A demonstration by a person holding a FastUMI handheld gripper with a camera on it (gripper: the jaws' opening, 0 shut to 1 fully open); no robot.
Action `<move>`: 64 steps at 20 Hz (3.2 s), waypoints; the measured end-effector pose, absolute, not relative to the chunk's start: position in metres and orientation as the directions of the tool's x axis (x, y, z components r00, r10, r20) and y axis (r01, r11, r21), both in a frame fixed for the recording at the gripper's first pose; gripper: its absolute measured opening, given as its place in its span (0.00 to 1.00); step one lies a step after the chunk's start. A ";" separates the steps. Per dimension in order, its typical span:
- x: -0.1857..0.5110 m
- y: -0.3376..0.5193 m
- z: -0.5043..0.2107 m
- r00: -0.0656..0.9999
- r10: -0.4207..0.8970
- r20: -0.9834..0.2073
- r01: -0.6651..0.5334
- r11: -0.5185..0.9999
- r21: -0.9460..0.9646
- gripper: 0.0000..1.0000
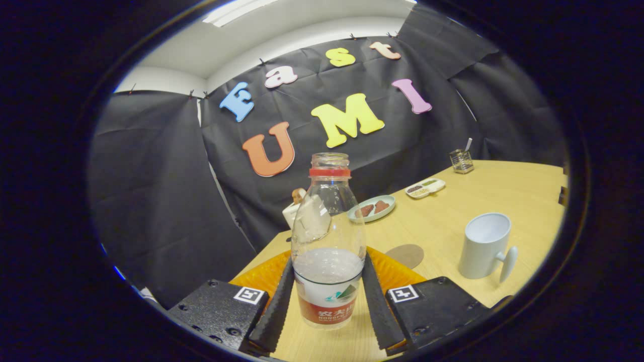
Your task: Take the bottle from table, then pour the juice into the cup, finally place the bottle on the coaster
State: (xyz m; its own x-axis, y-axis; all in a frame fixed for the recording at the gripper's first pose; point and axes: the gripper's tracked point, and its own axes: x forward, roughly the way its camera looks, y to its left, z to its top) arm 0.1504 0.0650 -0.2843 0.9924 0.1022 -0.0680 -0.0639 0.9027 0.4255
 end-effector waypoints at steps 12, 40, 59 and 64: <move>0.150 0.030 -0.282 0.994 0.104 -0.020 -0.028 0.445 0.895 0.74; 0.161 -0.008 -0.239 0.996 0.057 0.064 -0.055 -0.140 0.989 0.74; 0.168 -0.022 -0.221 0.995 0.046 0.084 -0.070 -0.248 0.966 0.74; 0.168 -0.021 -0.220 0.995 0.058 0.086 -0.068 -0.259 0.964 0.74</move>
